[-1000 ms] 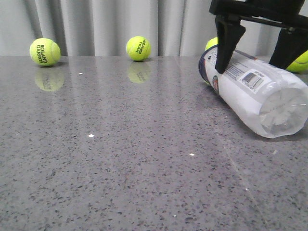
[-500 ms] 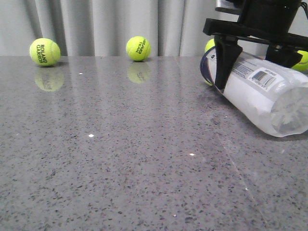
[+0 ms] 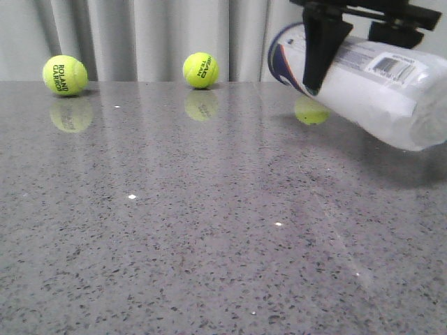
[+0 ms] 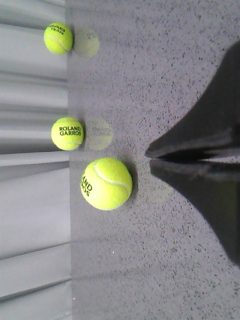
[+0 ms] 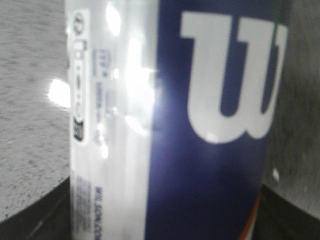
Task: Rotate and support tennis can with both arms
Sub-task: 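Lift the can with the right gripper and carry it toward the center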
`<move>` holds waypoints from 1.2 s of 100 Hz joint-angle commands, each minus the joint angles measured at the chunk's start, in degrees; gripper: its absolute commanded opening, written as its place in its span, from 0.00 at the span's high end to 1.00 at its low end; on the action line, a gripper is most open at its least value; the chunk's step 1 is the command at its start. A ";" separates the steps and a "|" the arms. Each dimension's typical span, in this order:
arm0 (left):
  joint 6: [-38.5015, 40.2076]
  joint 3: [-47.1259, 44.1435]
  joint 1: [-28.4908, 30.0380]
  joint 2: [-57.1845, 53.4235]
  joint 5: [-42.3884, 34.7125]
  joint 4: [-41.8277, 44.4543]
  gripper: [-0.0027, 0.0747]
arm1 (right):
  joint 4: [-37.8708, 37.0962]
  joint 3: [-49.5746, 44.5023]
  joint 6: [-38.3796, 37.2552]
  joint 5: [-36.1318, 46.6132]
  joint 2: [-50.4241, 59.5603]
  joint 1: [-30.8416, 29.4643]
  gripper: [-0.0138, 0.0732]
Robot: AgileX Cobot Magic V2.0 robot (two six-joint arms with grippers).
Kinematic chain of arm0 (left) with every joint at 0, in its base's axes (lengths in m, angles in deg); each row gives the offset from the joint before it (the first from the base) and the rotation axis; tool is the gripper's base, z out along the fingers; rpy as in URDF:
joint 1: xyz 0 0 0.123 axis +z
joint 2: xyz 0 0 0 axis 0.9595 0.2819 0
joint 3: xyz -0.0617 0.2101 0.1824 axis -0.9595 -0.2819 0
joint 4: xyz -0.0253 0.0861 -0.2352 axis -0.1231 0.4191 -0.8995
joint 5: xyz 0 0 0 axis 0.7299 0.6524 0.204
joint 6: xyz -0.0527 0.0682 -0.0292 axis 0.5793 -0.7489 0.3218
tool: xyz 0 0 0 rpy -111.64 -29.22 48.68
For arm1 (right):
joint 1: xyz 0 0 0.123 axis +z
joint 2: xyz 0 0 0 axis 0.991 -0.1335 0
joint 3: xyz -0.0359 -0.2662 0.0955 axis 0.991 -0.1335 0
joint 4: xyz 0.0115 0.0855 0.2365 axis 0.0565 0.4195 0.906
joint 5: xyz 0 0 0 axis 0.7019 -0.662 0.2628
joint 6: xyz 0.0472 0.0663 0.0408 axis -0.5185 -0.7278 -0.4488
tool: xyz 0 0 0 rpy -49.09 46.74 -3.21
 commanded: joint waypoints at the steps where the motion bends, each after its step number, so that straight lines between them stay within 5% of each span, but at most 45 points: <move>1: 0.69 -2.56 0.07 -1.89 -4.33 -0.11 0.99 | 0.66 4.84 9.66 -1.36 2.65 1.92 0.47; 60: 0.69 -2.56 0.07 -1.89 -4.33 -0.11 0.99 | 0.36 7.40 57.99 -3.68 0.33 16.97 0.47; 120: 0.69 -2.56 0.07 -1.89 -4.33 -0.11 0.99 | -0.01 7.40 59.61 -2.13 -6.09 17.83 0.46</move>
